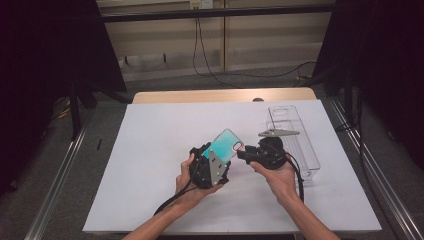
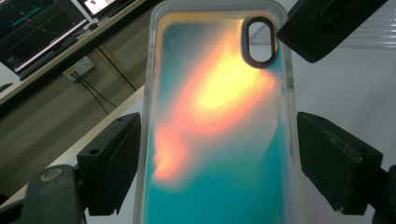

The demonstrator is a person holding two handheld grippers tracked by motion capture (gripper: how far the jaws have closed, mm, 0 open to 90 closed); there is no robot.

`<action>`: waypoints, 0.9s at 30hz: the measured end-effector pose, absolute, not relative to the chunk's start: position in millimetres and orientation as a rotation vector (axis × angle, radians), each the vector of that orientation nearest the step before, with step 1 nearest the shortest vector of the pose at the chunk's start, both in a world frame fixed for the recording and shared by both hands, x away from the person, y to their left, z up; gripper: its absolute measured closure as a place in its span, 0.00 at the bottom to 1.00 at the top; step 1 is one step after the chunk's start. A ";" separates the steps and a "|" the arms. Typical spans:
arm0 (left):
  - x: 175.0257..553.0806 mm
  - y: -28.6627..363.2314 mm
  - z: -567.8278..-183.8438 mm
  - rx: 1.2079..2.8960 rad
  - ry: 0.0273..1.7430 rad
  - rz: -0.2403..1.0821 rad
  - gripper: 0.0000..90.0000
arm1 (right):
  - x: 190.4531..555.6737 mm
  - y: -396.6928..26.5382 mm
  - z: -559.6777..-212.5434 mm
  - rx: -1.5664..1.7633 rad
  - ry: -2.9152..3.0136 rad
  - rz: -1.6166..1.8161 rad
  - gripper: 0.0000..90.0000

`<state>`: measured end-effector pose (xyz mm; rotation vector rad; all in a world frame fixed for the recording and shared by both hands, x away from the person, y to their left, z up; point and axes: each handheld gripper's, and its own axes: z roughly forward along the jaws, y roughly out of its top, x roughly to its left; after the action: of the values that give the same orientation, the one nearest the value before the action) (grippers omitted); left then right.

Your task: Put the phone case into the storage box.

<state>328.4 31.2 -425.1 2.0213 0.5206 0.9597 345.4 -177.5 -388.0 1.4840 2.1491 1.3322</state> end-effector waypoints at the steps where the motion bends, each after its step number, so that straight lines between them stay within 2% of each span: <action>1: 328.6 31.1 -425.2 2.024 0.515 0.961 0.19 | 346.3 -177.5 -387.9 1.496 2.152 1.337 0.69; 10: 329.8 31.5 -424.2 2.015 0.525 0.967 0.19 | 351.6 -174.9 -389.2 1.575 2.149 1.406 0.76; 27: 329.2 29.5 -427.0 2.012 0.521 0.975 0.19 | 357.3 -177.9 -393.7 1.712 2.121 1.484 0.77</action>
<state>329.2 29.5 -427.0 2.0115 0.5214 0.9746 357.3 -177.9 -393.7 1.7122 2.1207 1.4841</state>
